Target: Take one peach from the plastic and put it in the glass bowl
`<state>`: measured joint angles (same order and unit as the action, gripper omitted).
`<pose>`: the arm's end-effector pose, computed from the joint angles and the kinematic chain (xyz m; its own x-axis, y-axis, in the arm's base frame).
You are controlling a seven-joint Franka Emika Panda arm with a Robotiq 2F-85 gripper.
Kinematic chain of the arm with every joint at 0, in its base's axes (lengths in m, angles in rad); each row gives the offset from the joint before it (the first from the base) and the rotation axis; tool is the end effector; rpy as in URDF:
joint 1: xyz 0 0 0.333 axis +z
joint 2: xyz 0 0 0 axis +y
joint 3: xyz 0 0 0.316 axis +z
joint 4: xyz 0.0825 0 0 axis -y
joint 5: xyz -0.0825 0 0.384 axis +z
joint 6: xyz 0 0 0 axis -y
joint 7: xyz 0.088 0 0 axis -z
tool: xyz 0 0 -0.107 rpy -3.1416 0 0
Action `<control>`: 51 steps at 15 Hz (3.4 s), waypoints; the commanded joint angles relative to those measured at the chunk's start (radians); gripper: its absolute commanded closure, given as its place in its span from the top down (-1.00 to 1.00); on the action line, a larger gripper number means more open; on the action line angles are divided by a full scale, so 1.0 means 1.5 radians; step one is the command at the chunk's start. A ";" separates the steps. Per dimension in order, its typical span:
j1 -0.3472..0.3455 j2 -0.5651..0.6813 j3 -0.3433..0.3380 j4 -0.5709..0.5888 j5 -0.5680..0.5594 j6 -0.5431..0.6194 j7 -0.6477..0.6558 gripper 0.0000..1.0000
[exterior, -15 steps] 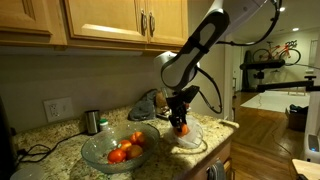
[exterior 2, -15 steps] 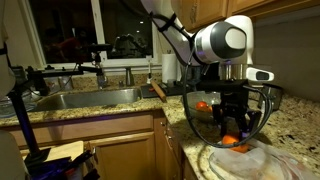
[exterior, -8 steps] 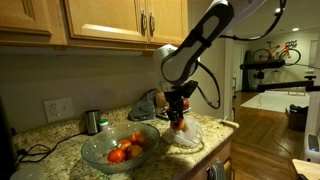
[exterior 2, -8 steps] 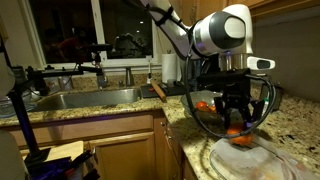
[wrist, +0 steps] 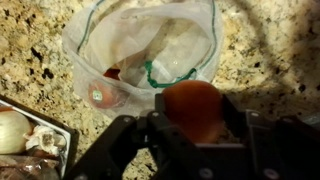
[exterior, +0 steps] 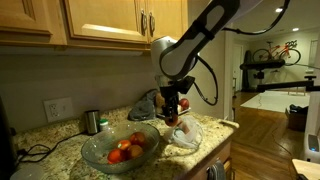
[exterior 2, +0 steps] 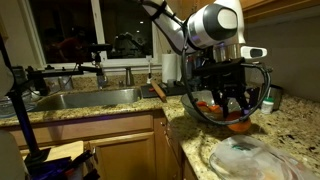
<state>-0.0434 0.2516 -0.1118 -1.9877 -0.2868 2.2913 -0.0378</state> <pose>0.5972 -0.0974 0.3448 0.9971 0.0735 0.0177 0.0668 -0.9660 0.2497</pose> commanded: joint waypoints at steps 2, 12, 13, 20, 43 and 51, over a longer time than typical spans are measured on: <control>0.005 -0.063 0.006 -0.051 -0.023 0.038 0.003 -0.33; 0.017 -0.080 0.033 -0.043 -0.016 0.087 -0.008 -0.33; 0.018 -0.079 0.038 -0.041 -0.010 0.091 -0.015 -0.33; 0.025 -0.066 0.064 -0.026 0.012 0.111 -0.050 -0.33; 0.015 0.136 0.122 0.217 0.161 -0.010 -0.229 -0.33; 0.017 0.187 0.120 0.296 0.157 -0.098 -0.231 0.66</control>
<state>-0.0030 0.5160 0.0547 -1.5922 -0.0640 2.2001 -0.3619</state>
